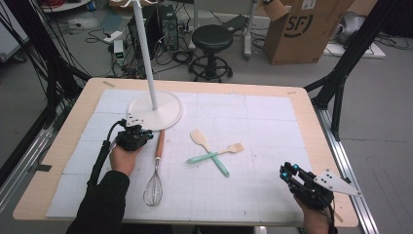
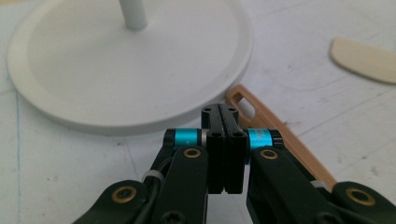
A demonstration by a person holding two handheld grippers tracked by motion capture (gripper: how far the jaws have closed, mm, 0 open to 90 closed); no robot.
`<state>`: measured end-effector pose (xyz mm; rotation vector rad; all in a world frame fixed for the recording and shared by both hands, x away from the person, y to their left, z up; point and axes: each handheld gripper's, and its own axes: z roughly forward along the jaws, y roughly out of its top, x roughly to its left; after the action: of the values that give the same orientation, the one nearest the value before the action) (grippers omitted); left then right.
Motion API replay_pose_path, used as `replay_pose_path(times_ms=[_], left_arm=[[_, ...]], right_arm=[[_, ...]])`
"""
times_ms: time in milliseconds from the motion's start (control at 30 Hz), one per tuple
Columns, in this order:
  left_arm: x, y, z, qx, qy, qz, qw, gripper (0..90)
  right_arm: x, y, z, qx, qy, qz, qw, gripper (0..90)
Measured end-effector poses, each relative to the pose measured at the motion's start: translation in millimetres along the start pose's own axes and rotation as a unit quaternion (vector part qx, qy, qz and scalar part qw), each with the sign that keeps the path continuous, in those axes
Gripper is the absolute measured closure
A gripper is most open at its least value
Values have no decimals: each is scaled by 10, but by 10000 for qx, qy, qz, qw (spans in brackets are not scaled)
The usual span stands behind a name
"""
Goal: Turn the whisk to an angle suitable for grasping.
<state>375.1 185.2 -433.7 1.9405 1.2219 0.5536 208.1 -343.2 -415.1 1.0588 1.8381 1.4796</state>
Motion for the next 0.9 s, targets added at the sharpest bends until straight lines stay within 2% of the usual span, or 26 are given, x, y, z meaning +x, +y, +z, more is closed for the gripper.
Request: replay_pose_path(times_ms=[133, 200, 233, 267, 400, 600, 900], left_arm=[[28, -3, 106, -26, -55, -25, 10000, 896], [51, -4, 154, 70, -67, -59, 9999, 896], [65, -7, 188, 134, -140, -122, 9997, 896], [67, -3, 202, 115, -156, -127, 9997, 896], [24, 15, 243, 63, -300, 75, 9995, 896], [-107, 9, 268, -4, -620, 270, 9977, 896], [-233, 11, 269, -62, -787, 310, 9964, 896]], right_arm=[[-8, -7, -13, -21, 0, -3, 10000, 753], [-20, -22, -9, -11, 0, 22, 10000, 752], [-25, -28, -5, -10, -3, 35, 10000, 752], [-29, -36, 3, 9, 3, 44, 10000, 752], [-24, -41, 25, 42, 22, 28, 10000, 751], [-3, -40, 50, 78, 68, 4, 9999, 751], [2, -45, 45, 72, 62, 12, 10000, 747]])
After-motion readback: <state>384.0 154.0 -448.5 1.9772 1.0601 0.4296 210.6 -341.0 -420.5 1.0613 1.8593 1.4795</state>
